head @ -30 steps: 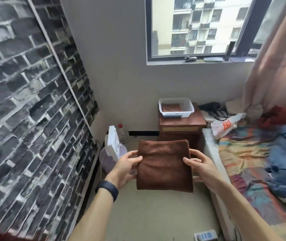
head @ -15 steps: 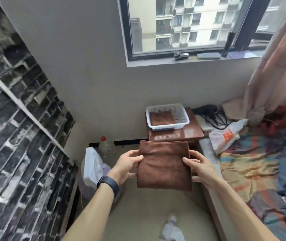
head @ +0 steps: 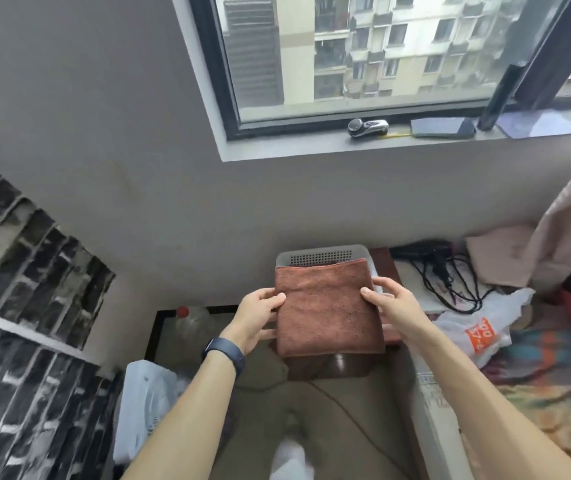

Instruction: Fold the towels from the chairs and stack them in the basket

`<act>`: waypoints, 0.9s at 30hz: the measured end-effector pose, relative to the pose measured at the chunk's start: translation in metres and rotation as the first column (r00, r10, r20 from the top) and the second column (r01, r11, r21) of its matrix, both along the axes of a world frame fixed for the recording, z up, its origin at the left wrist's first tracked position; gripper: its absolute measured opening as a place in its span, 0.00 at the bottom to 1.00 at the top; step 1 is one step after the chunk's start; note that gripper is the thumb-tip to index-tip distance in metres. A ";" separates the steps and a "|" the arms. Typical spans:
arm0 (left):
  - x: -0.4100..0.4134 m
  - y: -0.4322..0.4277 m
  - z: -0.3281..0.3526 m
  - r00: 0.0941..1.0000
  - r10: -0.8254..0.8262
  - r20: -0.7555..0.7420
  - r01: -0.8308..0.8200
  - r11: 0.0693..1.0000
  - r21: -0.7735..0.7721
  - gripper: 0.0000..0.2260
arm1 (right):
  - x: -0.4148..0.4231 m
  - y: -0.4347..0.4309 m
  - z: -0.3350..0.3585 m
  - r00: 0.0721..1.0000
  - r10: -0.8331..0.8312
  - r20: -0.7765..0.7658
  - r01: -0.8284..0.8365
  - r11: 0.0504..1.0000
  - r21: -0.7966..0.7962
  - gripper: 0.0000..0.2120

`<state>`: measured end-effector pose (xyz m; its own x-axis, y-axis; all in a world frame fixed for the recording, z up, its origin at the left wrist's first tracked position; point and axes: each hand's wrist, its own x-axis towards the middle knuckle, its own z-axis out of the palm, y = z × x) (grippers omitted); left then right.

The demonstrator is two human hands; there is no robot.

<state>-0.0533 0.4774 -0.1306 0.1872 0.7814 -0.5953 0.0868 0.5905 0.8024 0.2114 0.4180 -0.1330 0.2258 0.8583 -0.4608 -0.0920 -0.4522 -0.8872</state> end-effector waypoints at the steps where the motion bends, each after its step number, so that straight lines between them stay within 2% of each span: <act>1: 0.005 0.014 -0.008 1.000 0.007 -0.010 -0.007 1.000 -0.008 0.08 | 0.004 0.017 -0.008 1.000 0.004 0.010 -0.004 1.000 -0.016 0.11; 7: 0.028 0.095 -0.075 0.989 -0.023 -0.144 0.006 0.993 -0.122 0.08 | 0.020 0.099 -0.077 0.988 0.058 0.140 -0.034 0.985 -0.167 0.13; 12: 0.045 0.139 -0.127 0.974 -0.072 -0.214 0.013 0.964 -0.266 0.05 | 0.030 0.142 -0.125 0.984 0.092 0.155 -0.038 0.946 -0.323 0.11; 14: 0.051 0.155 -0.156 0.954 -0.109 -0.278 0.029 0.961 -0.277 0.10 | 0.035 0.157 -0.144 0.982 0.100 0.160 -0.034 0.926 -0.375 0.13; 16: 0.054 0.168 -0.184 0.917 -0.143 -0.371 0.042 0.963 -0.266 0.18 | 0.036 0.171 -0.153 0.982 0.098 0.159 -0.025 0.914 -0.405 0.14; 19: 0.064 0.186 -0.176 0.864 -0.168 -0.475 0.065 0.972 -0.225 0.18 | 0.038 0.197 -0.165 0.986 0.106 0.129 -0.039 0.897 -0.441 0.12; 22: 0.072 0.197 -0.184 0.803 -0.208 -0.559 0.108 0.973 -0.206 0.18 | 0.041 0.217 -0.191 0.976 0.143 0.165 -0.056 0.895 -0.442 0.16; 24: 0.077 0.202 -0.192 0.731 -0.259 -0.631 0.162 0.965 -0.208 0.19 | 0.041 0.225 -0.207 0.968 0.166 0.187 -0.066 0.890 -0.452 0.17; 27: 0.086 0.209 -0.199 0.564 -0.328 -0.758 0.234 0.944 -0.234 0.18 | 0.044 0.228 -0.226 0.958 0.204 0.201 -0.085 0.874 -0.478 0.21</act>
